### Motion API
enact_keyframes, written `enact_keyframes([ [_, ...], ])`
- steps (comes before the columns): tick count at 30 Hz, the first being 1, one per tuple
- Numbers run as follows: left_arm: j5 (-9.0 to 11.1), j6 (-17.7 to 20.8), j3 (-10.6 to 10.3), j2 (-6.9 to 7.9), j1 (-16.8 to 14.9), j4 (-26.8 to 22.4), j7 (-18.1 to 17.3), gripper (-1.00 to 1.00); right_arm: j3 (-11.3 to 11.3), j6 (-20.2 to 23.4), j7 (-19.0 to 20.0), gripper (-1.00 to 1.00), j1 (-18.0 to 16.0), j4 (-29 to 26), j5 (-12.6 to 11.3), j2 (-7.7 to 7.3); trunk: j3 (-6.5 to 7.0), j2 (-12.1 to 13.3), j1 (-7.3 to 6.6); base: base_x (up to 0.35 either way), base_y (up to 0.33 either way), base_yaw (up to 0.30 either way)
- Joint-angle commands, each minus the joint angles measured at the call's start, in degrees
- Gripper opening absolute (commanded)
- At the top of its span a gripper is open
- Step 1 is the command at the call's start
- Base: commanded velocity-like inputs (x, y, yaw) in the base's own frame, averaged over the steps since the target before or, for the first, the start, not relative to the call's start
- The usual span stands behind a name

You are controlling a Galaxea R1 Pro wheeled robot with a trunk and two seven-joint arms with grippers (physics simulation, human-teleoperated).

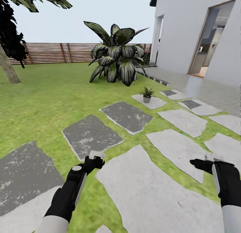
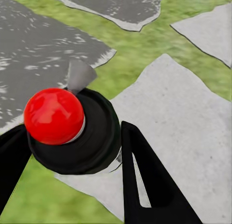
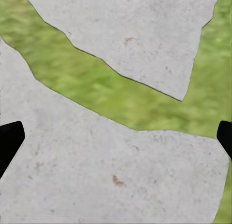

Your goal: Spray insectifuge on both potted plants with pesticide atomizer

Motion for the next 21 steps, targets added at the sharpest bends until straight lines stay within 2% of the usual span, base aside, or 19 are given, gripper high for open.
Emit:
enact_keyframes([
  [1,-0.6,0.2,0.2,0.01,0.0,-0.1,-0.5,-1.0,0.0,0.2,0.6,1.0,0.0,0.0,0.6,0.03,-0.06,0.0,0.02,0.319,-0.135,0.0],
  [3,-0.7,1.6,0.3,0.12,0.0,-0.1,-0.6,-1.0,0.1,0.2,0.5,1.0,0.0,0.1,0.7,0.08,-0.06,0.0,0.02,0.319,-0.135,0.0],
  [6,-0.8,7.5,0.3,0.19,-0.1,-0.6,-0.8,-1.0,0.3,0.2,0.6,1.0,0.0,0.1,0.8,0.09,-0.06,0.0,0.02,0.319,-0.136,0.0],
  [9,-0.8,9.3,0.3,0.28,-0.2,-1.4,-1.9,-1.0,0.5,0.3,0.7,1.0,0.0,0.1,0.5,-0.09,-0.06,0.0,0.02,0.319,-0.136,0.0],
  [12,-1.1,9.7,0.3,0.63,-0.3,-1.5,-5.3,-1.0,0.6,0.3,0.8,1.0,0.0,-0.7,0.3,-0.4,-0.06,0.0,0.02,0.319,-0.136,0.0],
  [14,-1.7,9.8,0.3,1.57,-0.3,-1.6,-9.4,-1.0,0.6,0.3,1.8,1.0,0.0,-1.6,0.3,-0.73,-0.06,0.0,0.02,0.319,-0.136,0.0],
  [15,-2.6,9.8,0.3,2.35,-0.7,-1.6,-13.9,-1.0,0.7,0.3,4.5,1.0,0.0,-2.2,0.4,-1.78,-0.06,0.0,0.02,0.319,-0.136,0.0],
  [17,-4.4,9.8,0.3,2.94,-1.9,-1.7,-20.2,-1.0,0.7,0.3,10.4,1.0,0.0,-2.5,0.4,-4.34,-0.06,0.0,0.02,0.319,-0.136,0.0],
  [18,-6.8,9.7,0.3,3.14,-2.9,-1.8,-25.1,-1.0,0.7,0.3,16.9,1.0,0.0,-2.7,0.4,-7.46,-0.06,0.0,0.02,0.319,-0.136,0.0],
  [19,-11.2,9.6,0.3,3.29,-3.8,-1.9,-31.4,-1.0,0.6,0.2,26.6,1.0,0.0,-2.8,0.4,-11.12,-0.06,0.0,0.02,0.319,-0.136,0.0],
  [21,-14.2,9.5,0.3,3.33,-4.2,-2.1,-35.5,-1.0,0.6,0.2,33.2,1.0,0.0,-2.8,0.4,-12.39,-0.06,0.0,0.02,0.319,-0.136,0.0],
])
